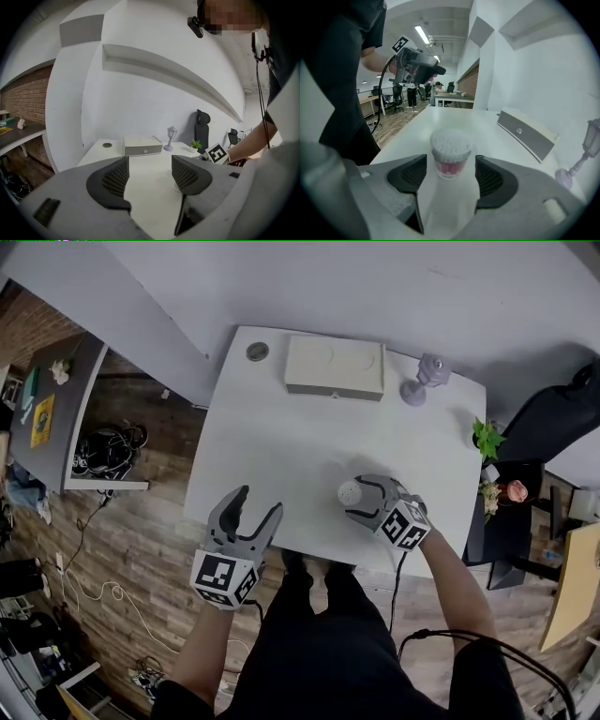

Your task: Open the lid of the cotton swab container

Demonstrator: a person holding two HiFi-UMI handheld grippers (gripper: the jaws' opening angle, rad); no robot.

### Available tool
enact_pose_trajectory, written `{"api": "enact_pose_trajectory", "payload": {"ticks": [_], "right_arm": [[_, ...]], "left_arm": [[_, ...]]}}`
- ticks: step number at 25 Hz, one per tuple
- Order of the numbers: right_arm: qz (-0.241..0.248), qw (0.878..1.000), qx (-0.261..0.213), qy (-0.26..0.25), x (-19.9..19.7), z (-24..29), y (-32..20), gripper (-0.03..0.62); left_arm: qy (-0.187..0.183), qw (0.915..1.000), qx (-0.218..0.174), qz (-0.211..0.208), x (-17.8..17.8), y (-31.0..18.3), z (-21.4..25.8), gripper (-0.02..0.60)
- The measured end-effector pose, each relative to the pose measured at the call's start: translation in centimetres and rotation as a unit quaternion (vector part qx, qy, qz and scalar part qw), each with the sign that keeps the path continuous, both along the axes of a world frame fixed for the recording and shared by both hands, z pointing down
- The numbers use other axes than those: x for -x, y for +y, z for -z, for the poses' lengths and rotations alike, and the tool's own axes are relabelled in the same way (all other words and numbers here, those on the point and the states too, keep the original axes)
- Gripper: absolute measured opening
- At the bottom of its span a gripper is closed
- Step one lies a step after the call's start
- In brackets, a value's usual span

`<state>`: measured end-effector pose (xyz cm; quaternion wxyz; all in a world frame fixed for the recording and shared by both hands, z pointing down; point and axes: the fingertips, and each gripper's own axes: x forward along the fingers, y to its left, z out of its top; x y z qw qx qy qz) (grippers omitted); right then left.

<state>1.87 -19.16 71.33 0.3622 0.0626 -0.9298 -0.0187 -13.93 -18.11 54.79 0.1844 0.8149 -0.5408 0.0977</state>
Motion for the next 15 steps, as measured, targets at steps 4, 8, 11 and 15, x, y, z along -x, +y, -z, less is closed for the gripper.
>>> {"api": "enact_pose_trajectory", "payload": {"ticks": [4,8,11,15], "right_arm": [[0.002,1.000,0.008,0.000,0.6,-0.6,-0.3,0.321],[-0.001,1.000,0.007,0.005,1.2,-1.0,-0.3,0.272],[-0.018,1.000,0.019,-0.004,1.6,-0.8,-0.2,0.256],[-0.035,0.998,0.035,-0.029,2.3,0.4,0.3,0.253]], "left_arm": [[0.004,0.9999,0.006,0.013,0.6,0.7,-0.3,0.281],[0.008,0.9997,0.007,0.021,1.0,1.1,-0.4,0.281],[0.008,0.9997,0.008,0.022,1.3,1.3,-0.5,0.281],[0.007,0.9998,0.003,0.017,1.4,1.5,0.0,0.281]]}}
